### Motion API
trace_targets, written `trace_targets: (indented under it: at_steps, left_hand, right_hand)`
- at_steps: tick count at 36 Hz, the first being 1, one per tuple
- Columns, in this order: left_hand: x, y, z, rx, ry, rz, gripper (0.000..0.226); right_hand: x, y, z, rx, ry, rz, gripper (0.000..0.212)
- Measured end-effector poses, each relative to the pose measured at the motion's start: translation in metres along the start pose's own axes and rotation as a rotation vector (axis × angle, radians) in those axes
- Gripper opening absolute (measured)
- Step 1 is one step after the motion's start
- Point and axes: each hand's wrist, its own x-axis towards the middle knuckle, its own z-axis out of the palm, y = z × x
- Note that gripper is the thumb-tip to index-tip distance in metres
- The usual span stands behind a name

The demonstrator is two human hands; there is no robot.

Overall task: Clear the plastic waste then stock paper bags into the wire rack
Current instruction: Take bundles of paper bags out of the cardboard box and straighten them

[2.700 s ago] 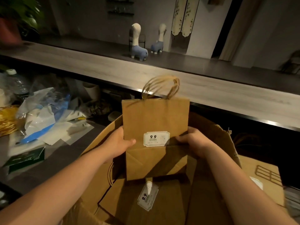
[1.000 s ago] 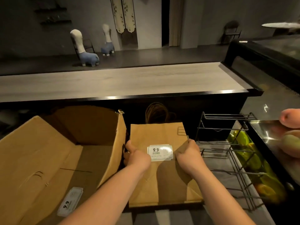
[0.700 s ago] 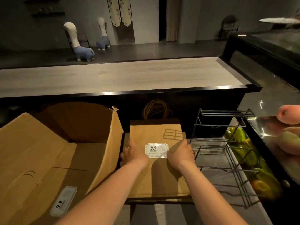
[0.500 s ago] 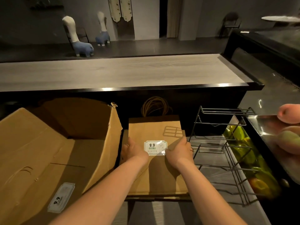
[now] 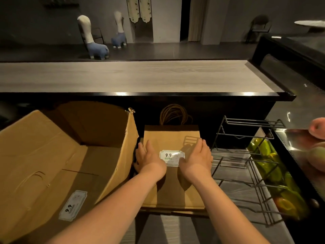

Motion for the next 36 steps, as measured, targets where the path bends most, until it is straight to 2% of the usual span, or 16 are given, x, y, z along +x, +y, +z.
trace_targets:
  at_steps: [3, 5, 9, 12, 14, 19, 23, 25, 28, 33, 36]
  left_hand:
    - [-0.008, 0.007, -0.007, 0.029, -0.018, 0.119, 0.088]
    - [-0.013, 0.014, -0.016, -0.039, -0.042, 0.222, 0.082]
    - [-0.015, 0.034, -0.054, -0.27, -0.048, 0.325, 0.068]
    - [-0.014, 0.038, -0.096, -0.473, -0.08, 0.324, 0.058]
    - [-0.012, 0.034, -0.123, -0.56, -0.087, 0.298, 0.054]
    - [-0.011, -0.006, -0.197, -0.753, -0.152, 0.212, 0.036]
    - [0.001, -0.061, -0.232, -0.724, -0.143, 0.099, 0.022]
    - [0.009, -0.093, -0.243, -0.667, -0.129, 0.025, 0.012]
    - [0.02, -0.134, -0.255, -0.577, -0.148, -0.074, 0.013]
    - [0.043, -0.197, -0.267, -0.296, -0.23, -0.187, 0.018]
    - [0.053, -0.238, -0.27, -0.18, -0.304, -0.255, 0.022]
  right_hand:
    - [-0.005, -0.01, -0.009, 0.061, 0.03, -0.156, 0.094]
    - [-0.007, -0.022, -0.017, 0.171, 0.027, -0.215, 0.085]
    - [-0.009, -0.053, -0.043, 0.383, 0.021, -0.31, 0.049]
    - [-0.014, -0.086, -0.062, 0.424, 0.017, -0.404, 0.018]
    - [-0.017, -0.108, -0.07, 0.48, 0.003, -0.454, 0.013]
    - [-0.034, -0.168, -0.068, 0.466, -0.083, -0.611, 0.011]
    - [-0.05, -0.213, -0.043, 0.338, -0.163, -0.719, 0.01]
    - [-0.058, -0.236, -0.02, 0.293, -0.188, -0.752, 0.007]
    - [-0.065, -0.267, 0.014, 0.224, -0.297, -0.749, 0.008]
    - [-0.069, -0.301, 0.081, -0.039, -0.502, -0.652, 0.029]
    - [-0.069, -0.306, 0.125, -0.308, -0.582, -0.582, 0.041]
